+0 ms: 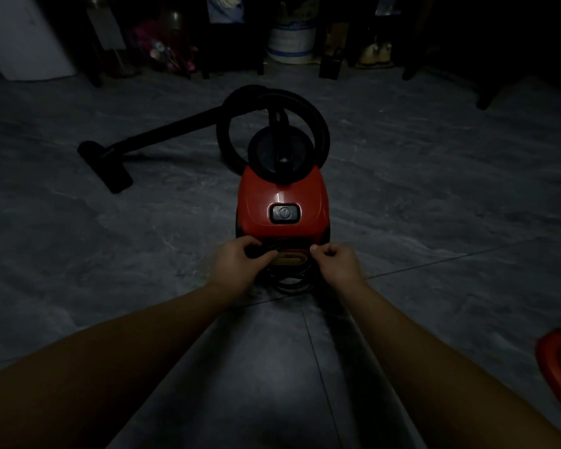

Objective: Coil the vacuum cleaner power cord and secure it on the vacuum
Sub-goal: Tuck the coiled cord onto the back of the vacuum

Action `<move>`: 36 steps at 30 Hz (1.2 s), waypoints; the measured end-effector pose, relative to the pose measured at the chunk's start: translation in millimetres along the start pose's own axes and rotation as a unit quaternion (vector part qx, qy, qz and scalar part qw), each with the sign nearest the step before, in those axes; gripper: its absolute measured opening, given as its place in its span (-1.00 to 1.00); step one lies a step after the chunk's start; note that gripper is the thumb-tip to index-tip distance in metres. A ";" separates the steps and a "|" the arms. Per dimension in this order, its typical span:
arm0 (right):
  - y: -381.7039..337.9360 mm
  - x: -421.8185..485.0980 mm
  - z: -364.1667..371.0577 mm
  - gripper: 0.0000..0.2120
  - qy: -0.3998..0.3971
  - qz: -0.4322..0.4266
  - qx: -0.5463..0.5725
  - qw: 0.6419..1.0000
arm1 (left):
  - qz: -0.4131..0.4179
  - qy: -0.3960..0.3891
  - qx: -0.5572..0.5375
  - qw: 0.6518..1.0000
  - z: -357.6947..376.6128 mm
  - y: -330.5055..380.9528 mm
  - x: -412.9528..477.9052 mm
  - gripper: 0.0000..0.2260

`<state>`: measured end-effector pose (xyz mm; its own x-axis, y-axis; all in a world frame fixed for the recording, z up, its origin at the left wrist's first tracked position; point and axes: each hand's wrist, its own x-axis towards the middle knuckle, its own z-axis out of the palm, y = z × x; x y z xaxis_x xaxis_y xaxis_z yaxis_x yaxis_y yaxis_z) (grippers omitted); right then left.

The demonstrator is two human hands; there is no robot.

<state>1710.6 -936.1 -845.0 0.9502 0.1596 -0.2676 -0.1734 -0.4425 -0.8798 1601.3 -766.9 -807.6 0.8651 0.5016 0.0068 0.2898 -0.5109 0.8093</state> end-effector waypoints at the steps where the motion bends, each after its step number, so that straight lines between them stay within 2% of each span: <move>1: 0.0 0.2 0.2 -0.76 0.000 0.000 0.001 1.000 | 0.000 0.006 0.002 1.000 -0.2 0.2 1.0 -0.84; 8: 0.6 1.0 0.2 -0.75 0.003 -0.006 -0.008 1.000 | -0.015 0.003 0.000 1.000 -0.1 -5.7 11.0 -0.79; 14: -3.0 0.1 -2.6 -0.75 0.000 -0.026 -0.039 0.999 | 0.019 -0.049 0.053 0.997 -7.4 -5.4 18.6 -0.81; 18: -7.8 -9.9 -7.4 -0.78 0.011 -0.046 -0.066 0.997 | 0.034 -0.056 0.077 0.995 -9.3 -5.3 20.7 -0.79; 22: -15.7 -17.8 -14.7 -0.75 0.028 -0.102 -0.163 0.981 | 0.054 -0.071 0.093 0.992 -12.7 -4.8 23.4 -0.80; 26: -24.1 -17.2 -27.1 -0.75 -0.037 -0.126 -0.221 0.966 | 0.054 -0.060 0.093 0.992 -10.1 -8.8 23.3 -0.80; 31: -37.6 -11.7 -31.2 -0.68 -0.077 -0.101 -0.228 0.965 | 0.052 -0.060 0.060 0.995 -7.3 -10.9 25.9 -0.76; 36: -33.8 -6.2 -20.1 -0.60 -0.030 -0.049 -0.171 0.984 | 0.037 -0.043 0.057 0.997 -8.3 -9.9 21.8 -0.73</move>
<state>1715.7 -939.9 -805.7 0.9393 0.2630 -0.2201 0.0243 -0.6913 -0.7222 1613.9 -745.1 -810.6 0.9164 0.4001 0.0103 0.2639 -0.6235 0.7359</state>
